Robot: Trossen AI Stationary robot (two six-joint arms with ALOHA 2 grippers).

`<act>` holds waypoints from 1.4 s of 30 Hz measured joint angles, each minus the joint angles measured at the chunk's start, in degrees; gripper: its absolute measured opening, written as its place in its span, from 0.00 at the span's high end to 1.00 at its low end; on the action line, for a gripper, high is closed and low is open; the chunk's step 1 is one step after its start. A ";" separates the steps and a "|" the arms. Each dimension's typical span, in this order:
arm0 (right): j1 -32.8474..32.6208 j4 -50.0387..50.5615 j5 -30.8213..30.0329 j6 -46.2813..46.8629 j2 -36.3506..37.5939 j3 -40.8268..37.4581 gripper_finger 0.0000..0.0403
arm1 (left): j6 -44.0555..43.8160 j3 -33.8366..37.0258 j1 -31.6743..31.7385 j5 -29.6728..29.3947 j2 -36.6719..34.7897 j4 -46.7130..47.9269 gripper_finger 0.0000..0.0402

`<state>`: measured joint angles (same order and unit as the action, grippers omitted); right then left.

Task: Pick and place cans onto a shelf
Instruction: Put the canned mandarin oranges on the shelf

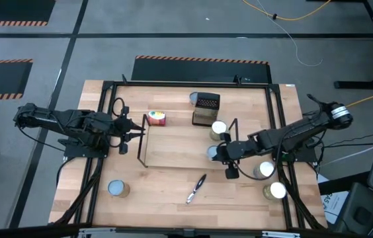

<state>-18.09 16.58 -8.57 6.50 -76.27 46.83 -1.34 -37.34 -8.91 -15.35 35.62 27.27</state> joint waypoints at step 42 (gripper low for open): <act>0.02 1.79 0.15 0.72 0.39 -1.95 0.82 | -0.15 0.00 0.00 0.00 0.00 0.03 0.81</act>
<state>-18.06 18.37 -8.43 7.22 -75.88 44.87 -1.50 -37.34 -8.91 -15.35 35.62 27.30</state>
